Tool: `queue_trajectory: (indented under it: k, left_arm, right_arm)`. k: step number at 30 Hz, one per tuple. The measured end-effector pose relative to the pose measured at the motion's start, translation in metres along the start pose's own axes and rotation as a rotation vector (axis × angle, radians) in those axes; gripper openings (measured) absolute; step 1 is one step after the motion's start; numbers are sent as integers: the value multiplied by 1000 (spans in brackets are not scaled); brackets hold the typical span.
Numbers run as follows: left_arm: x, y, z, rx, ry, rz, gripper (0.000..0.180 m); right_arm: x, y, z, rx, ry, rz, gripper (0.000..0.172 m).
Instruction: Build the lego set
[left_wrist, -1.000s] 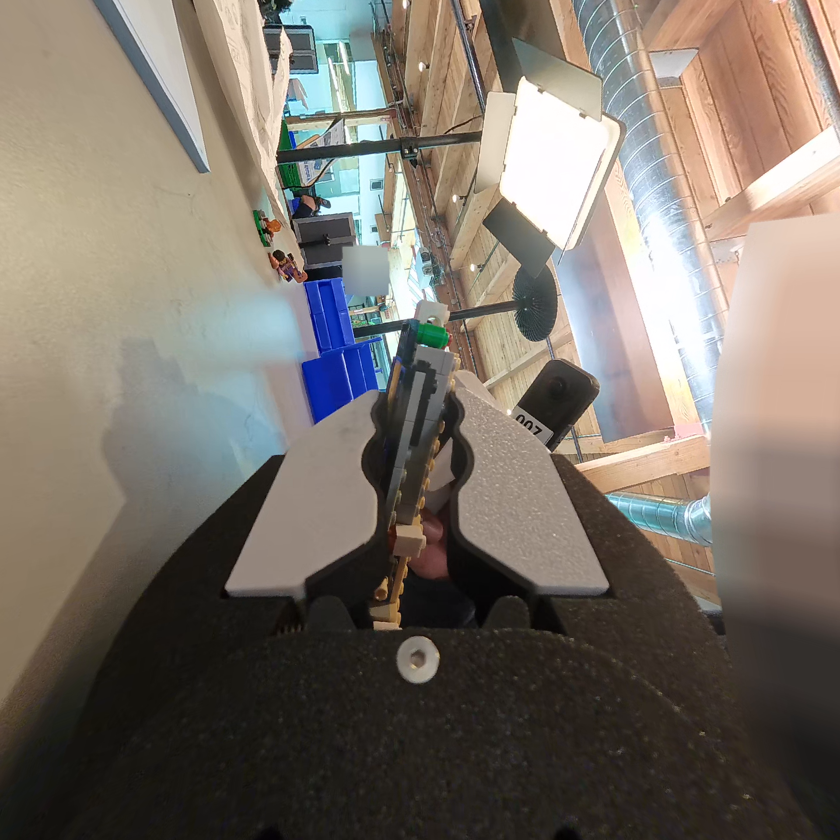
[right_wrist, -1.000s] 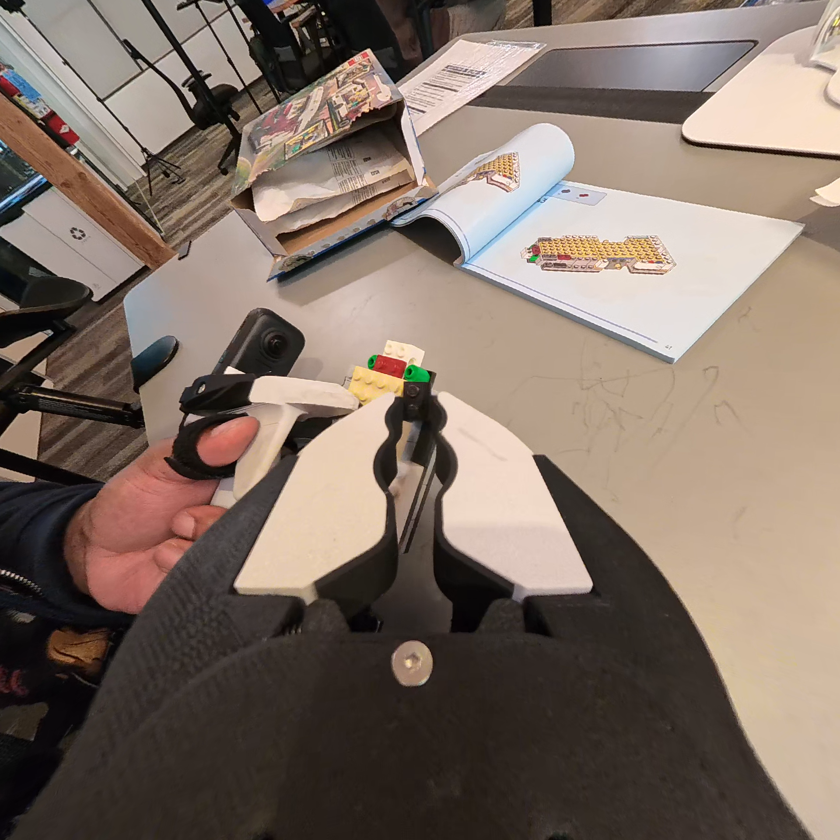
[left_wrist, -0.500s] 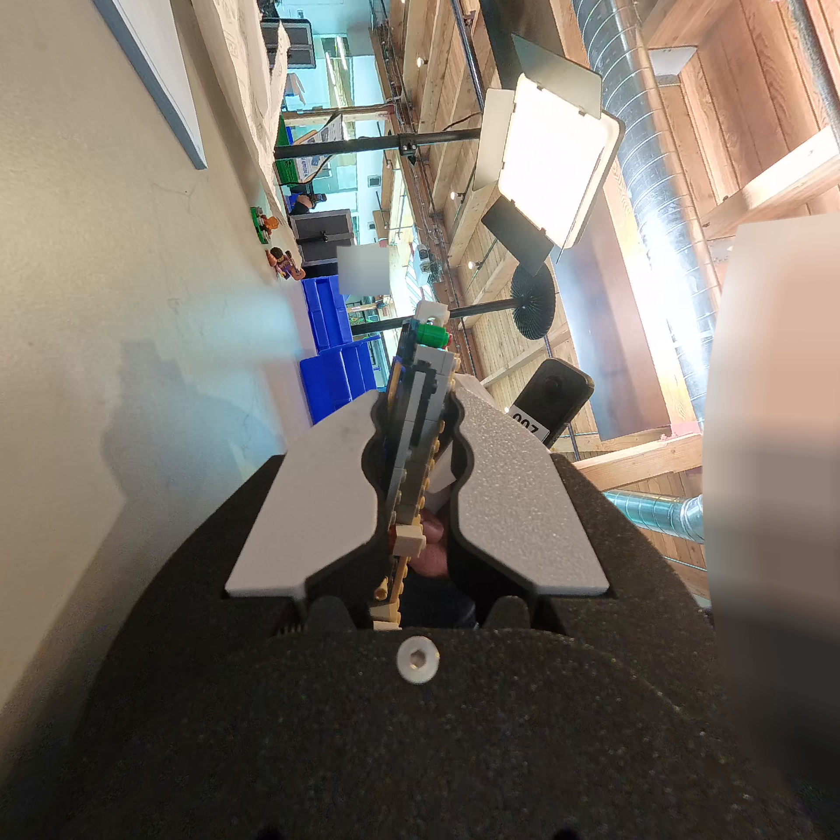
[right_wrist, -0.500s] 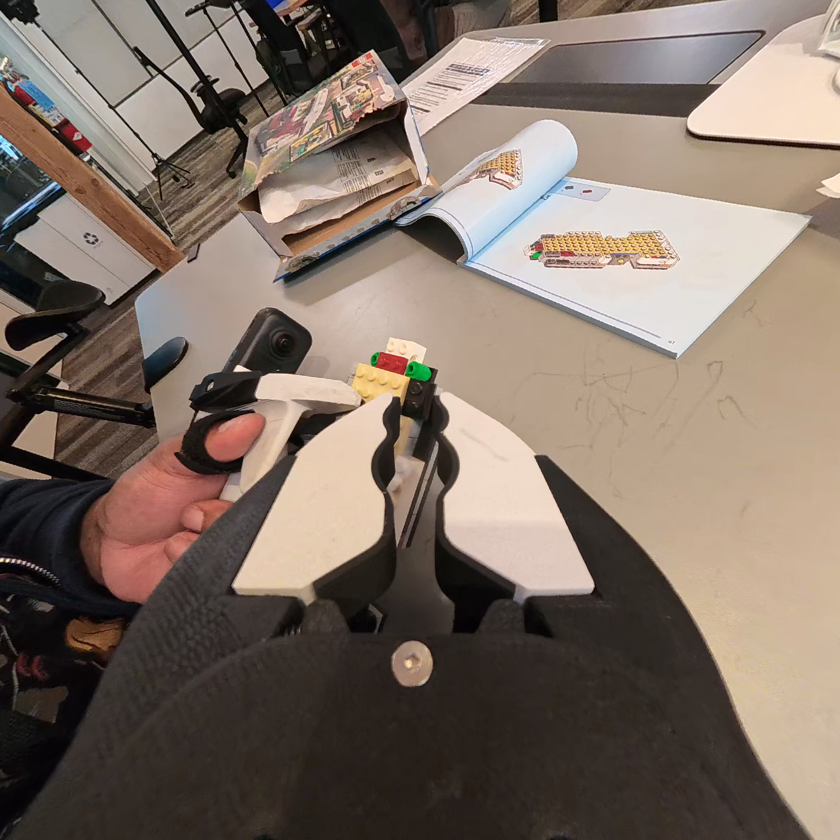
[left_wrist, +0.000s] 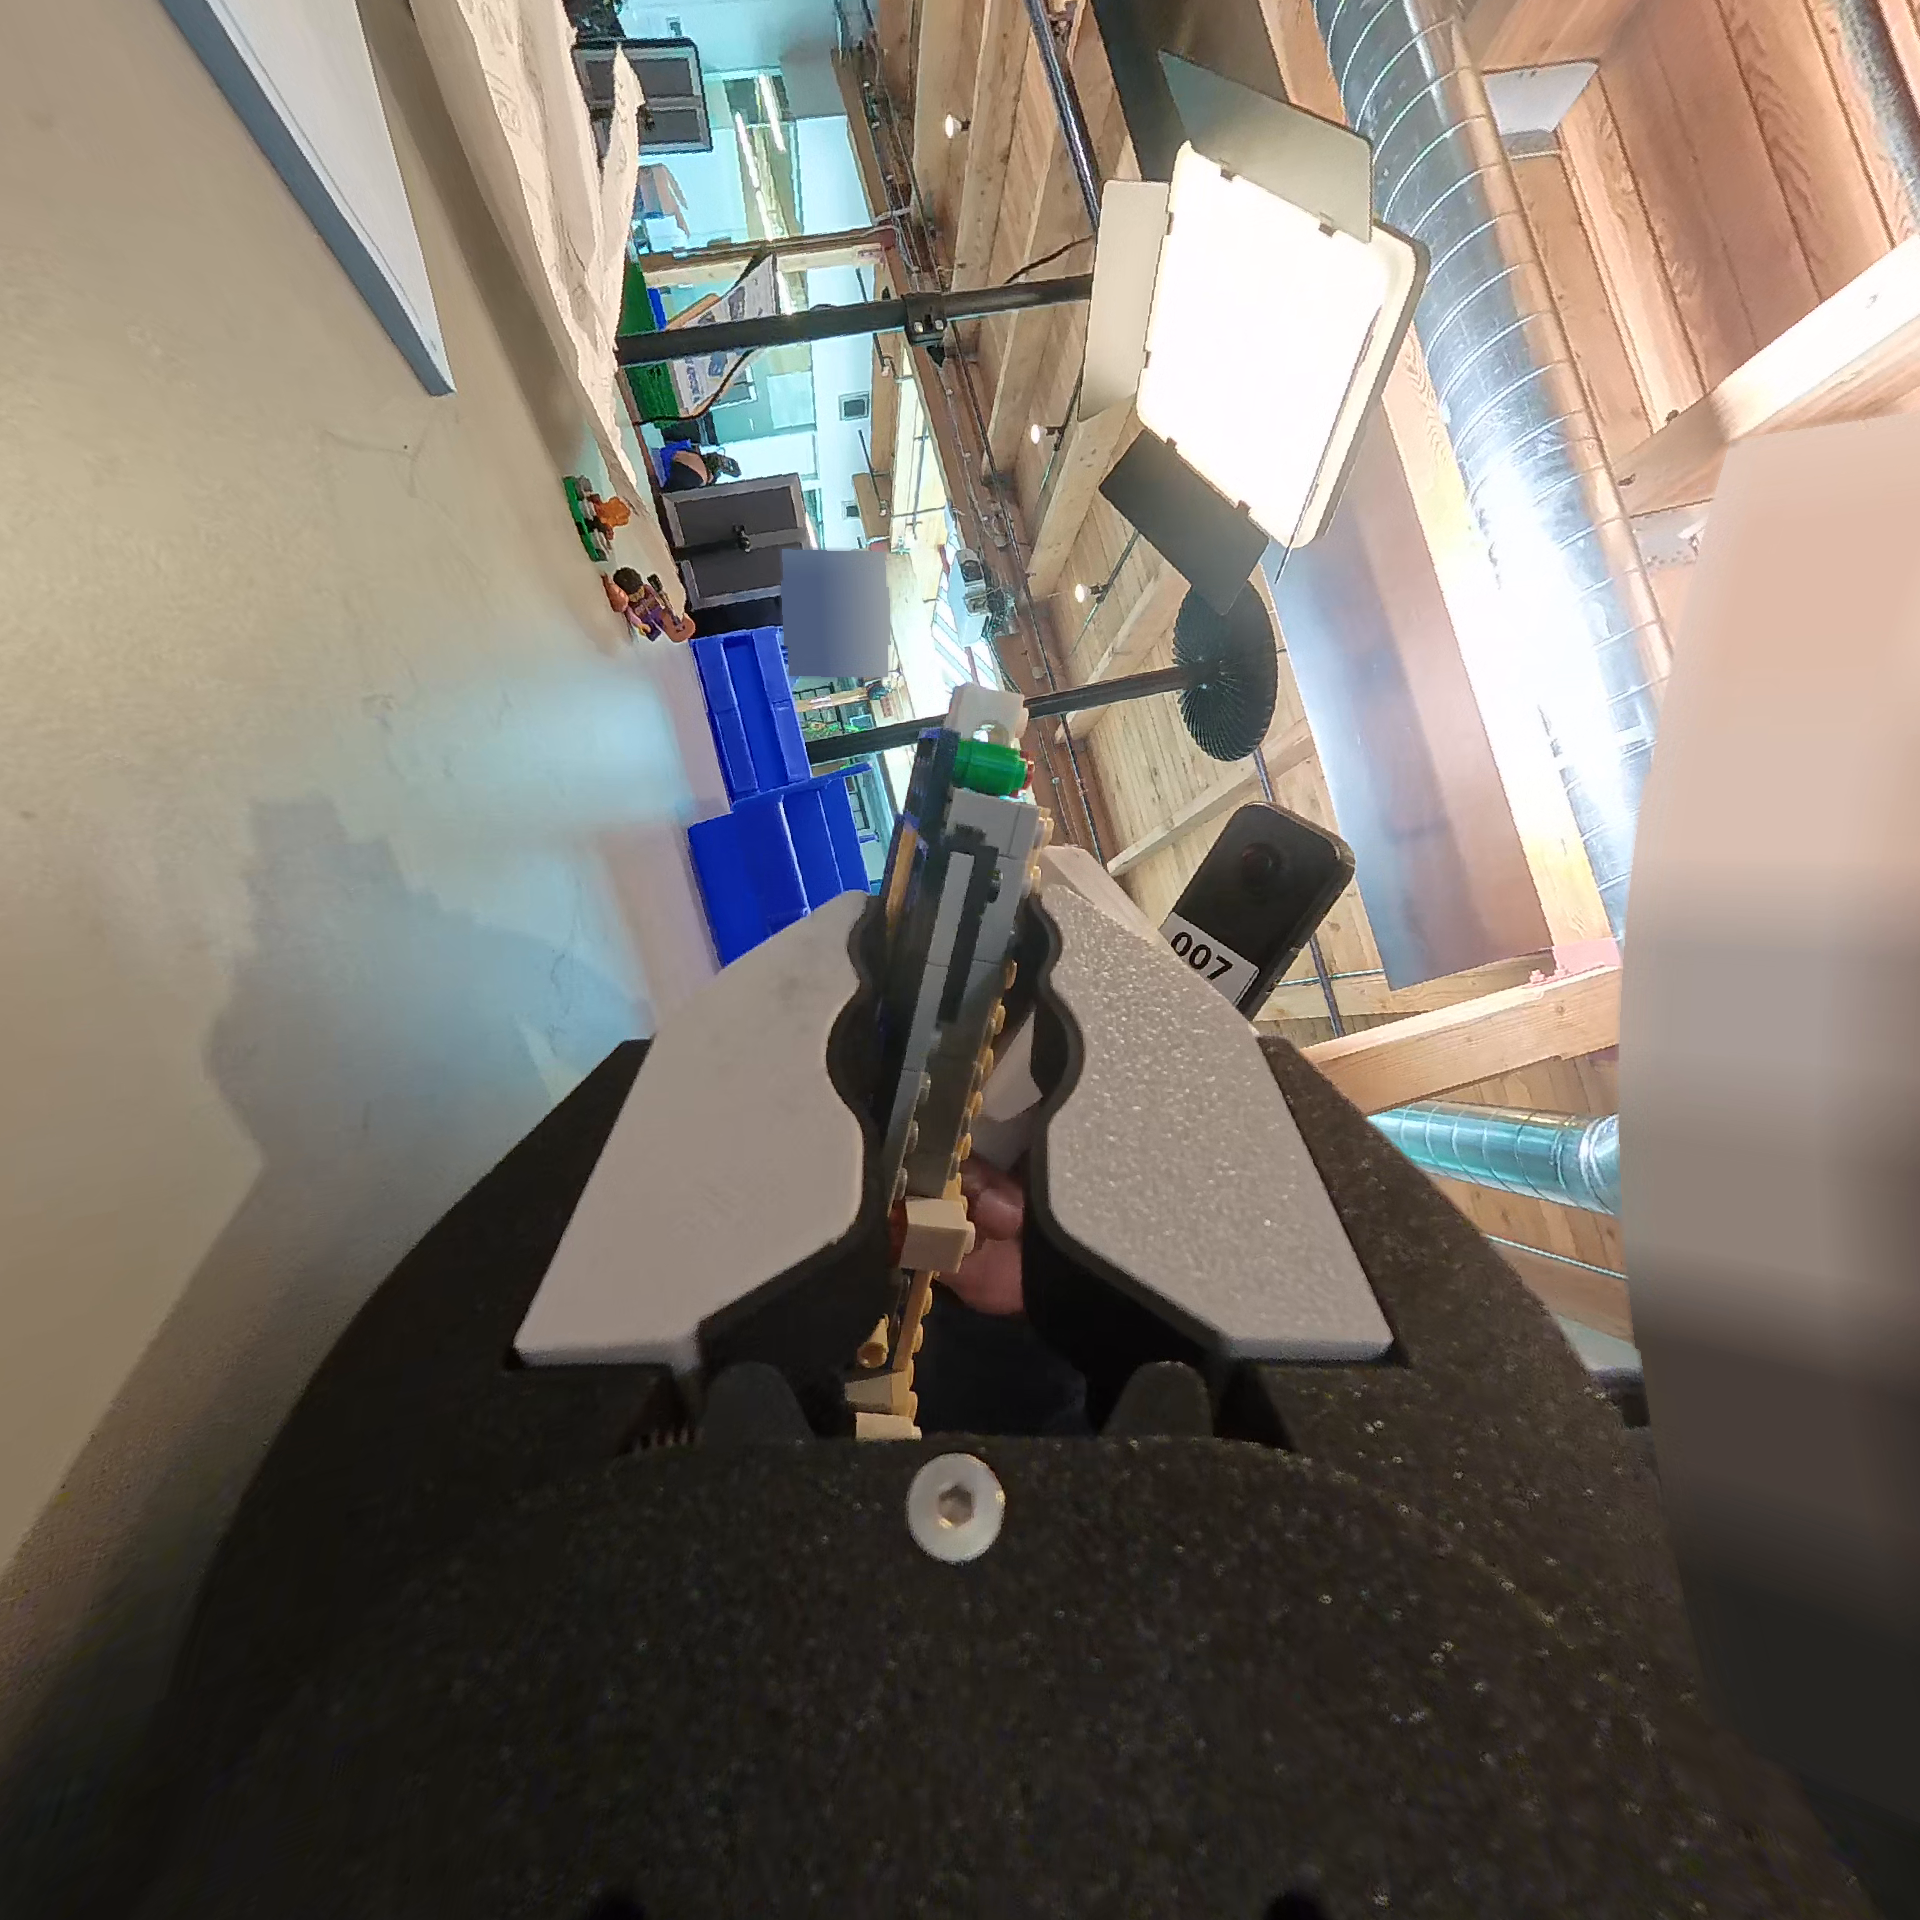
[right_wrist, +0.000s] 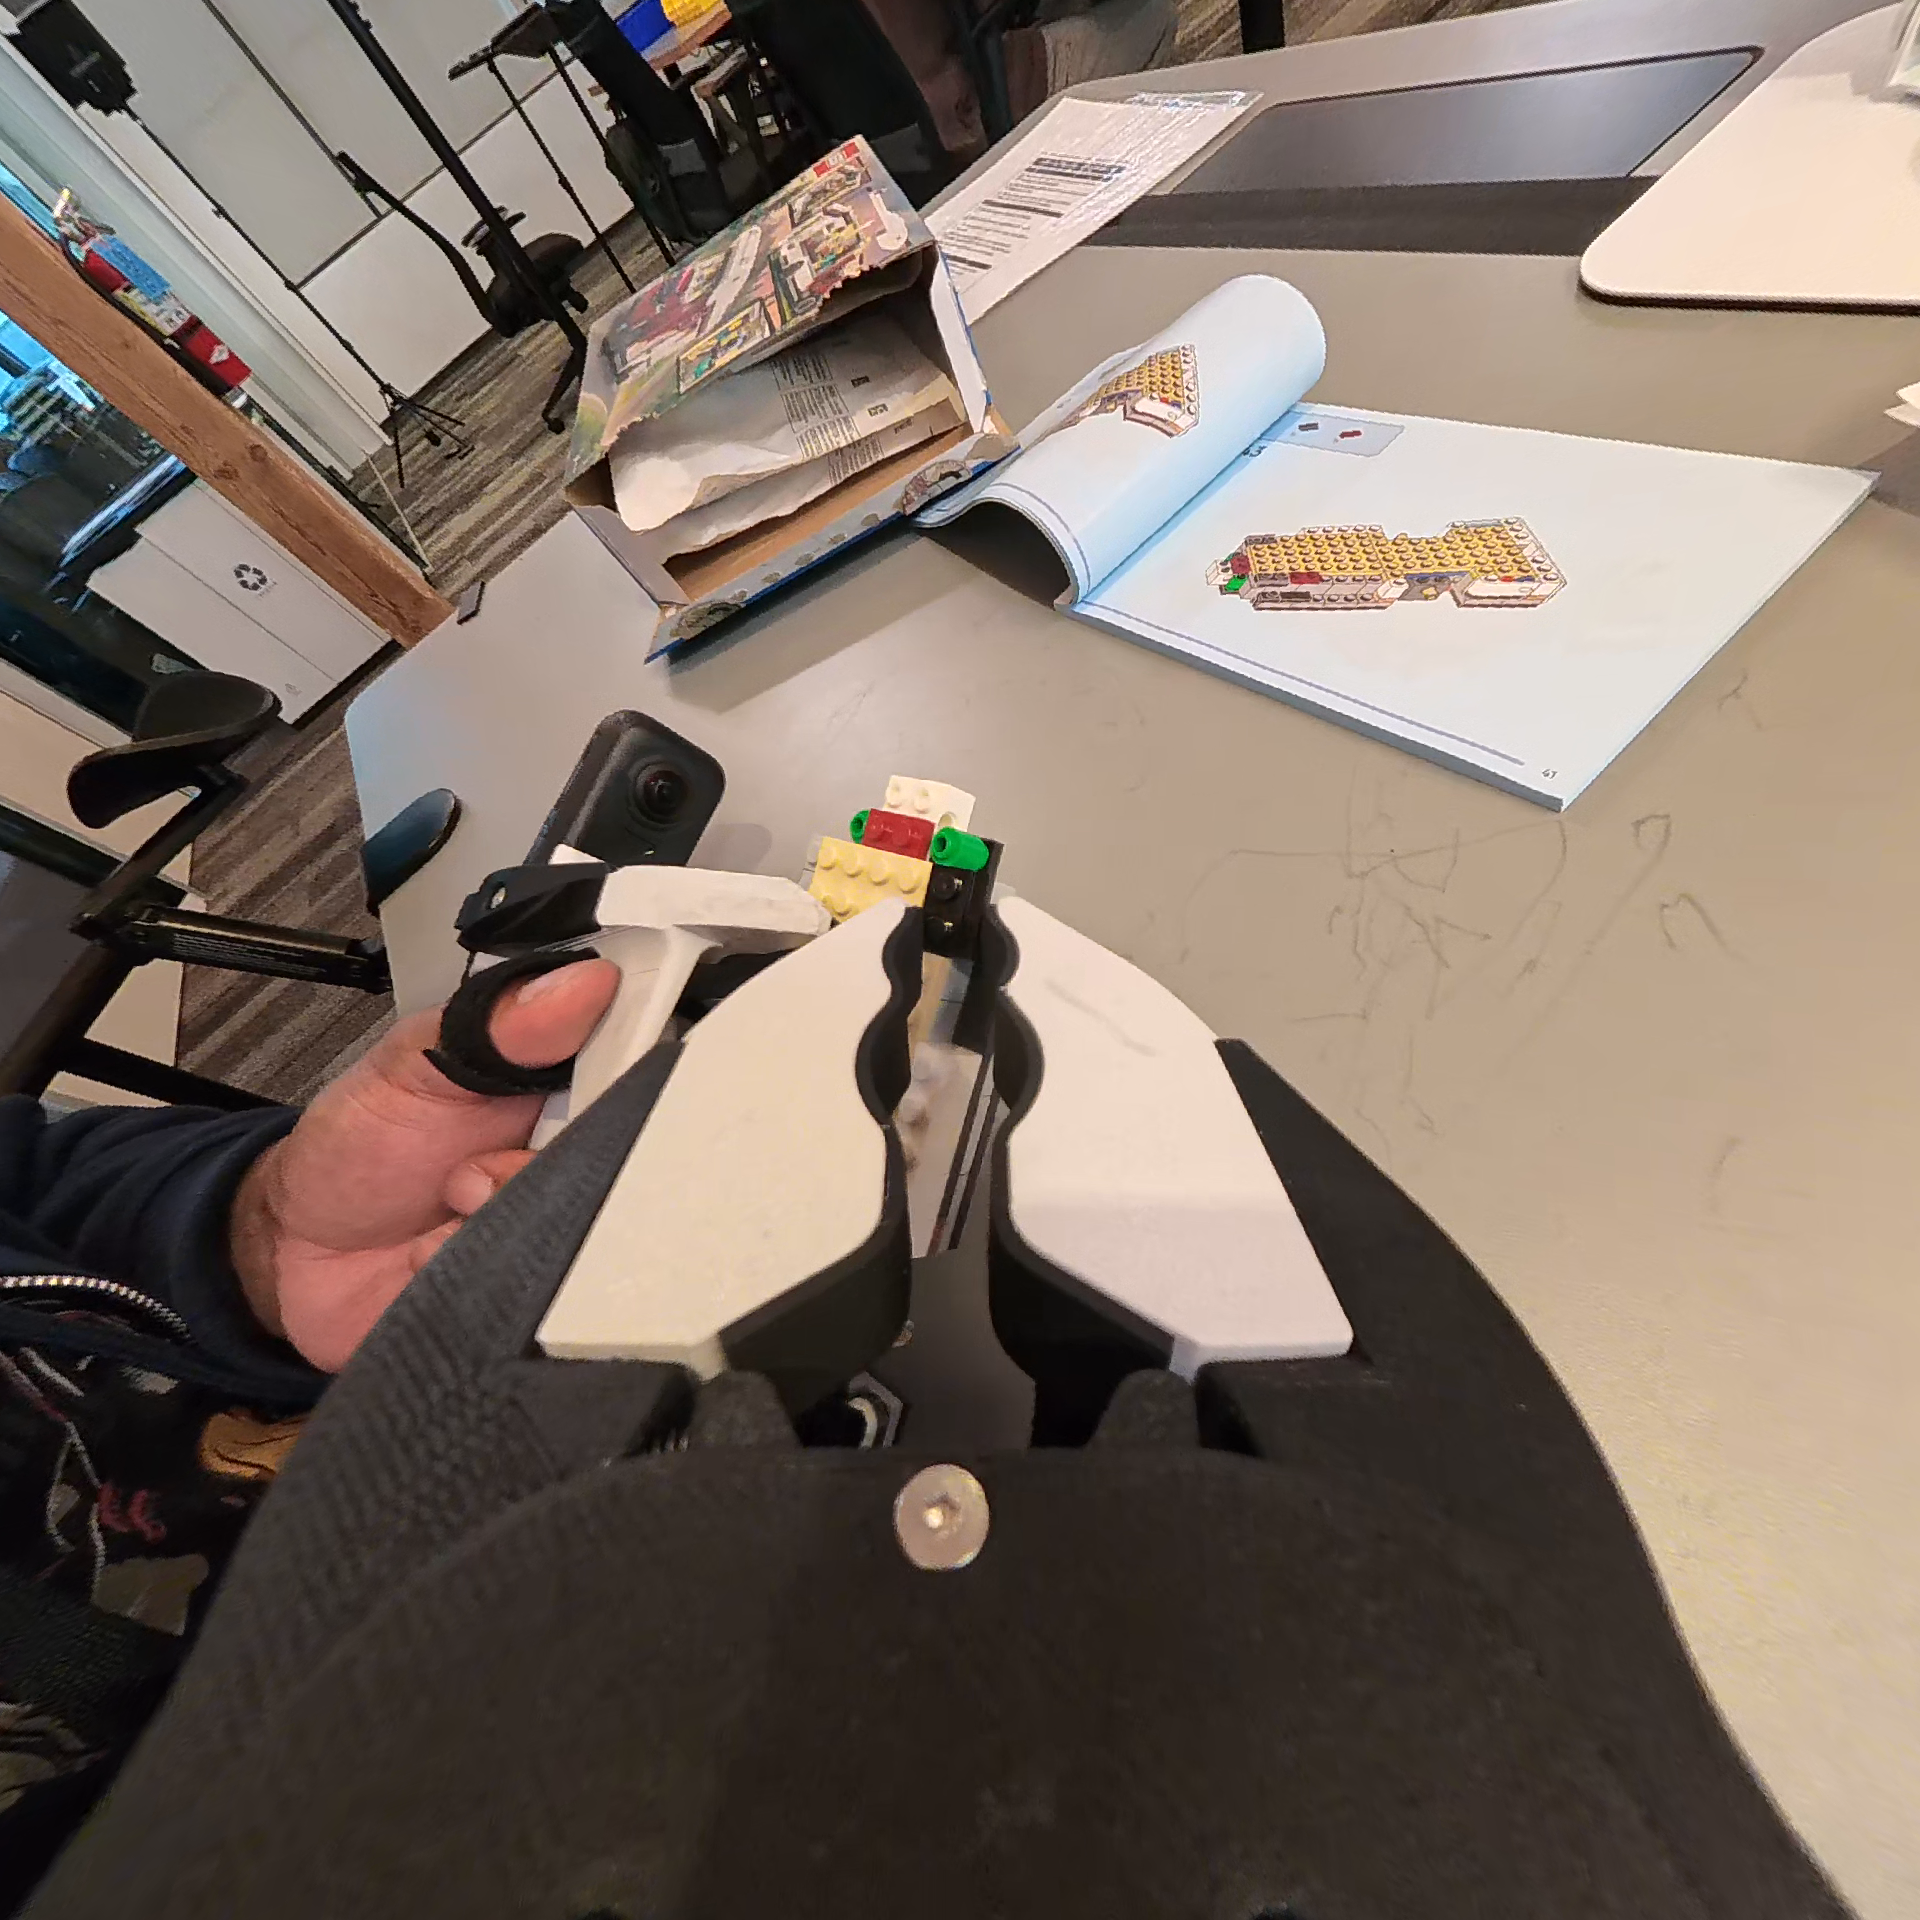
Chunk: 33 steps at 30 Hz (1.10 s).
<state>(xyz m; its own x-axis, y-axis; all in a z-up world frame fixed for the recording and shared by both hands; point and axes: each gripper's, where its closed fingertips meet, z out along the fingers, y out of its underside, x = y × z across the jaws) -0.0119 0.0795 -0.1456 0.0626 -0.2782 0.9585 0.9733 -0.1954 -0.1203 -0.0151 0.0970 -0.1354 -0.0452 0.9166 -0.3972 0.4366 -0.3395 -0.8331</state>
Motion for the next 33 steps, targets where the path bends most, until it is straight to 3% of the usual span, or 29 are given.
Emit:
queue_trajectory:
  k: [10, 23, 33]
  left_arm:
    - [7, 1, 1, -15, -33, 167, 24]
    - [17, 12, 3, -95, -141, 620, 24]
    - [22, 17, 2, -127, -181, 862, 24]
  right_arm:
    - [-4, -4, -3, 25, -6, 4, 10]
    - [-12, -11, -11, 83, -37, -18, 10]
    - [-18, -11, -17, 73, -71, -31, 10]
